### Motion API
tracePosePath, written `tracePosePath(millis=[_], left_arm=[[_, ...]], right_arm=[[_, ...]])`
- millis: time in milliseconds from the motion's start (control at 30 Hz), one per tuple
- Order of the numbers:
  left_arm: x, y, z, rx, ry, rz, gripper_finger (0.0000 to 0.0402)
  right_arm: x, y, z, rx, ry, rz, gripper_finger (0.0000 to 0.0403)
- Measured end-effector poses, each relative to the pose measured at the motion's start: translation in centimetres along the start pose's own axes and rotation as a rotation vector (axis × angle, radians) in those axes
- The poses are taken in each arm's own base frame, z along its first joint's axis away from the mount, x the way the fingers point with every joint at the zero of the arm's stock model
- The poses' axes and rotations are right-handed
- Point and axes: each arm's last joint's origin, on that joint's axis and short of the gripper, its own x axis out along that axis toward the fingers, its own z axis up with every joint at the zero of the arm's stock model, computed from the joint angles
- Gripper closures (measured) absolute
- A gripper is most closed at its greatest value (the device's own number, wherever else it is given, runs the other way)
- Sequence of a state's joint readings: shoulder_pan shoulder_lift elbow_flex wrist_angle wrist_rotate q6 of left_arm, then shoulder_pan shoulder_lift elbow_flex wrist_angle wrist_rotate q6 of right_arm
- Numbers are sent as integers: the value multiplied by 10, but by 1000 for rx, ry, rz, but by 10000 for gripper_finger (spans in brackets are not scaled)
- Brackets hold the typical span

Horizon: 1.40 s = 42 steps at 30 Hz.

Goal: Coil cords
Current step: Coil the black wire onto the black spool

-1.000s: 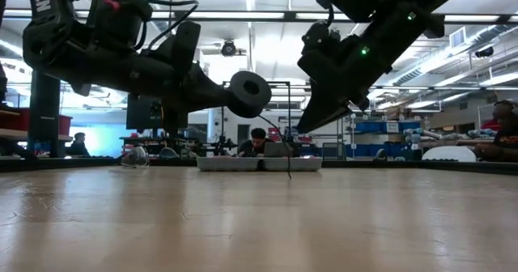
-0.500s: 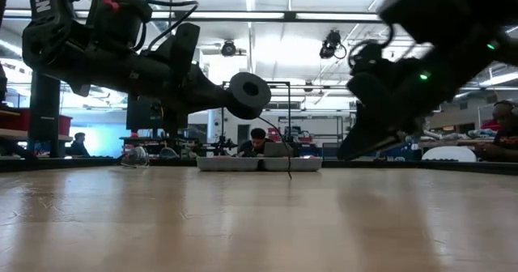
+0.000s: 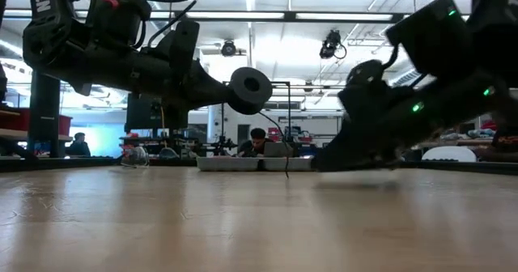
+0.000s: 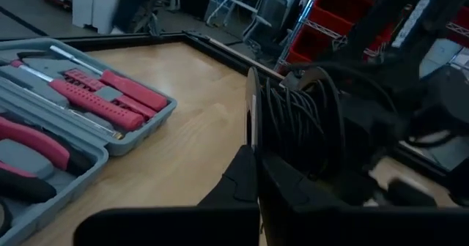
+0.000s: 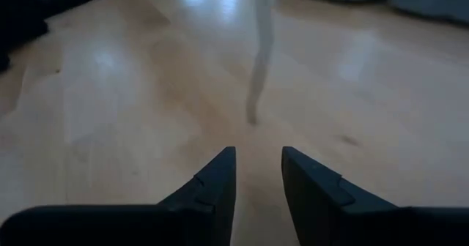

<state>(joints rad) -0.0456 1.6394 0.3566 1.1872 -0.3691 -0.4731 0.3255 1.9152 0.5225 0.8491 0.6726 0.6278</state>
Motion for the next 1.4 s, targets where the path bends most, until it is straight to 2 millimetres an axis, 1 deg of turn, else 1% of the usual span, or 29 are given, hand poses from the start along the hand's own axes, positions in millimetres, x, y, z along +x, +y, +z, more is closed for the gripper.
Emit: tracePosePath(millis=[100,200,367,633,967,1067,1167,1200,1300,1400], left_arm=[[1,-1,1,18,-3,-2,401],[1,-1,1,18,0,-7,401],[1,-1,0,19,1,-9,401],[1,-1,0,19,2,-9,401],[1,-1,0,19,2,-9,401],[1,-1,0,19,2,-9,401],[1,-1,0,19,2,-8,401],[1,-1,0,19,2,-9,401],[1,-1,0,19,3,-9,401],[1,-2,0,37,24,-50,401]], right_arm=[[15,8,-5,-46,-27,27,291],[25,12,-7,-68,-43,28,292],[34,11,-5,-77,-52,8,292],[39,5,-1,-85,-60,-15,296],[46,-6,6,-63,-75,-54,319],[48,-7,7,-55,-73,-38,338],[48,-6,7,-57,-62,-18,385],[48,-6,7,-61,-61,-16,393],[47,-6,9,-49,-59,-13,395],[43,-4,20,-44,-59,-8,399]])
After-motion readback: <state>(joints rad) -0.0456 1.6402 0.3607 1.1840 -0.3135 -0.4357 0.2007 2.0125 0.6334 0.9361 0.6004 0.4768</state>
